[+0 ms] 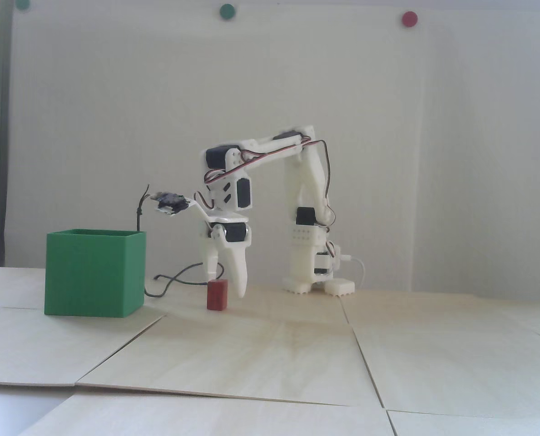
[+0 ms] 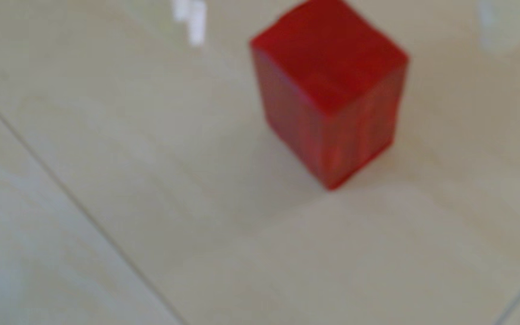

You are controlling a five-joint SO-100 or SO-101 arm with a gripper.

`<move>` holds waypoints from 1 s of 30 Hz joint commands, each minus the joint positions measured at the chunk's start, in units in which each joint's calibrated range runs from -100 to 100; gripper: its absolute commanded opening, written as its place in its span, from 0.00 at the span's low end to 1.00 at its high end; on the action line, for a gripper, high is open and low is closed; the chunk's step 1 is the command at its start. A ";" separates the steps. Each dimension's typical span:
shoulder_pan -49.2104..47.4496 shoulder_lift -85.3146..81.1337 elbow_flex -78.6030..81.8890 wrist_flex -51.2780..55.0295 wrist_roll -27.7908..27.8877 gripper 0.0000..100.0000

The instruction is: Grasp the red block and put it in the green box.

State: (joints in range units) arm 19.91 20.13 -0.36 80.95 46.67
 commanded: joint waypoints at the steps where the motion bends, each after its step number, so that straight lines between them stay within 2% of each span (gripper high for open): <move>1: -0.41 -0.67 -0.26 0.00 0.49 0.30; 4: -0.41 -0.67 -0.26 0.00 0.49 0.29; 8: -0.41 -0.67 -0.26 0.00 0.49 0.20; 10: -0.33 -0.67 -0.26 0.00 0.49 0.18; 30: 0.32 -0.59 -0.80 -0.68 -0.03 0.15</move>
State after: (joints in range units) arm 20.06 20.13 -0.36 80.95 46.72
